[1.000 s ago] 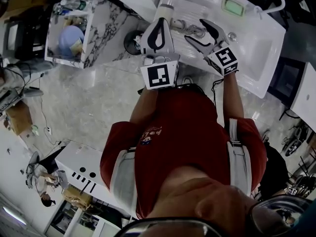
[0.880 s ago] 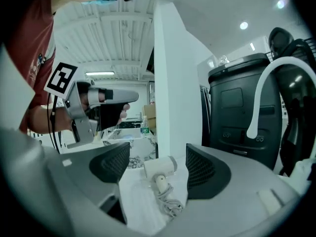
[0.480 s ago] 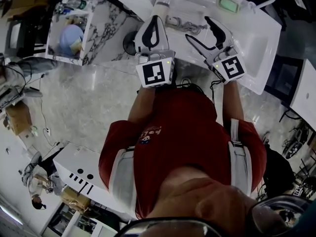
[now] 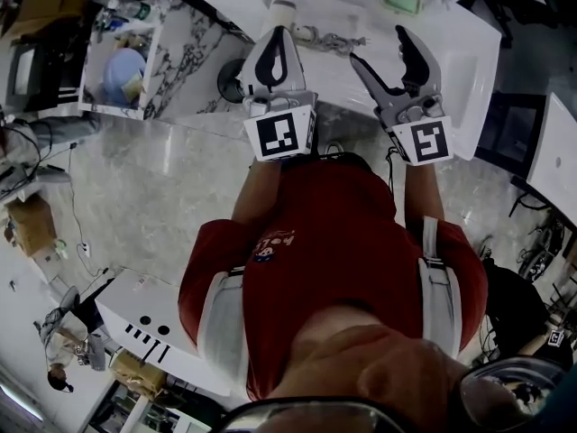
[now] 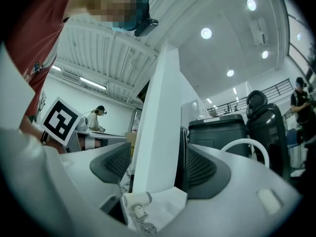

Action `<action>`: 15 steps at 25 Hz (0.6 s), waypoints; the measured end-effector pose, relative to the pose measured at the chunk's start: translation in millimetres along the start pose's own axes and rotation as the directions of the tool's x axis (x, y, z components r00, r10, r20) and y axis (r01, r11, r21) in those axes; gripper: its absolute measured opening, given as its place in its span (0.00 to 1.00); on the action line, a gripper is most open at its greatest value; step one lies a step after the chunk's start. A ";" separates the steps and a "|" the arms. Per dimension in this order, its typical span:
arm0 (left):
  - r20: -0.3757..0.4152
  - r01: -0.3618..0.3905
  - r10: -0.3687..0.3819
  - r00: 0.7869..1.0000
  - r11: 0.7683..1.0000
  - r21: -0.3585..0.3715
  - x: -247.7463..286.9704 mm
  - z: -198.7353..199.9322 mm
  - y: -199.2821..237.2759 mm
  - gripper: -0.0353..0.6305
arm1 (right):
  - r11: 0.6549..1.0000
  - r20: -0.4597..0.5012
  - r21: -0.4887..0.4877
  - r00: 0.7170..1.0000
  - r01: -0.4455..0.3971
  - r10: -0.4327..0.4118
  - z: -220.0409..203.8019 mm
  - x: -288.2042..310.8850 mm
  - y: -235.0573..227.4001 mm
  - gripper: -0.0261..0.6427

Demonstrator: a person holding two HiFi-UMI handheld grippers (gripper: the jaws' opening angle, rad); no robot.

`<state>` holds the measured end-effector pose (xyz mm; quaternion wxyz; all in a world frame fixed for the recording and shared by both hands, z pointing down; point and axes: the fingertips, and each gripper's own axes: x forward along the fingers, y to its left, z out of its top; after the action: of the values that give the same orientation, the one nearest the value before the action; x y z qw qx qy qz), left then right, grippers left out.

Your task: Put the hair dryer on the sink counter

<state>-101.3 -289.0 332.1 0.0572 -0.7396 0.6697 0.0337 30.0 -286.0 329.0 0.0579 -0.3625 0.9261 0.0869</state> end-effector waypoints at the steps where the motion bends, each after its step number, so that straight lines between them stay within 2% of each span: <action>1: 0.003 0.006 -0.006 1.000 1.000 0.000 -2.1 1.1 -3.0 0.06 | 1.000 0.015 -0.011 1.000 0.019 -0.019 5.1 -2.2 0.2 0.55; 6: 0.006 0.022 -0.022 1.000 1.000 -0.006 -11.8 0.5 -17.0 0.06 | 0.993 0.030 -0.020 0.993 0.114 -0.114 9.7 -24.8 -3.1 0.54; 12: 0.023 0.049 -0.049 0.999 0.999 -0.009 -16.8 5.0 -30.0 0.06 | 0.969 0.061 -0.025 0.968 0.246 -0.244 18.2 -45.4 -13.7 0.53; 15: 0.036 0.053 -0.052 0.998 0.998 -0.026 -18.6 8.0 -36.7 0.06 | 0.960 0.077 -0.019 0.957 0.280 -0.278 20.1 -55.6 -17.0 0.49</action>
<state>-66.4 -266.1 327.9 0.0598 -0.7568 0.6486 0.0541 83.1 -257.4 316.7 0.0982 -0.4869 0.8616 0.1047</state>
